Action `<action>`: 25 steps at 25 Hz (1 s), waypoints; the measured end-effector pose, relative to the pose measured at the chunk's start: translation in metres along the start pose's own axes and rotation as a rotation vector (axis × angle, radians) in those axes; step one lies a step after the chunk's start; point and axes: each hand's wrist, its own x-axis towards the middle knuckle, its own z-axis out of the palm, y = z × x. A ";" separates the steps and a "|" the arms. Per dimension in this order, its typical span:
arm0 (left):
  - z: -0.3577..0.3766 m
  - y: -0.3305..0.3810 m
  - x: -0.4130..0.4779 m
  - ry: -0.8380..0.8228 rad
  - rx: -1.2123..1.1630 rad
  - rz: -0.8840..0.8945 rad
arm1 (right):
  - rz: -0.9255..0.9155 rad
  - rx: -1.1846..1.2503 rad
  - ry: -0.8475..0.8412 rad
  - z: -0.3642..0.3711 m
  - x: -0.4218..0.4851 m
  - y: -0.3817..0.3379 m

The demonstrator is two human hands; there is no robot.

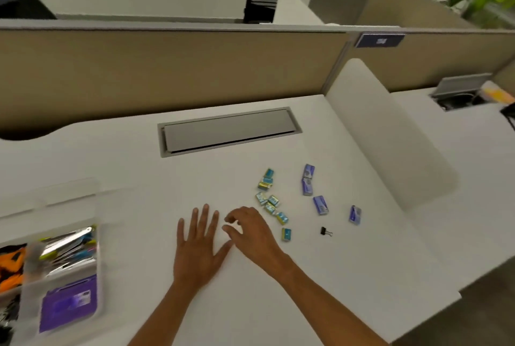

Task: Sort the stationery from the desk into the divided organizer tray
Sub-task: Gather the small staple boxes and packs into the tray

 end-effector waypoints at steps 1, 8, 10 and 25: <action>0.002 0.001 0.001 -0.030 0.047 0.009 | 0.048 0.010 0.054 -0.008 -0.011 0.027; 0.015 -0.003 0.008 -0.112 0.092 0.001 | 0.415 0.041 0.255 -0.073 -0.072 0.169; 0.014 -0.004 0.008 -0.137 0.101 -0.004 | 0.466 0.028 0.269 -0.085 -0.082 0.191; 0.011 -0.002 0.005 -0.114 0.091 -0.035 | 0.354 0.028 0.252 -0.084 -0.063 0.207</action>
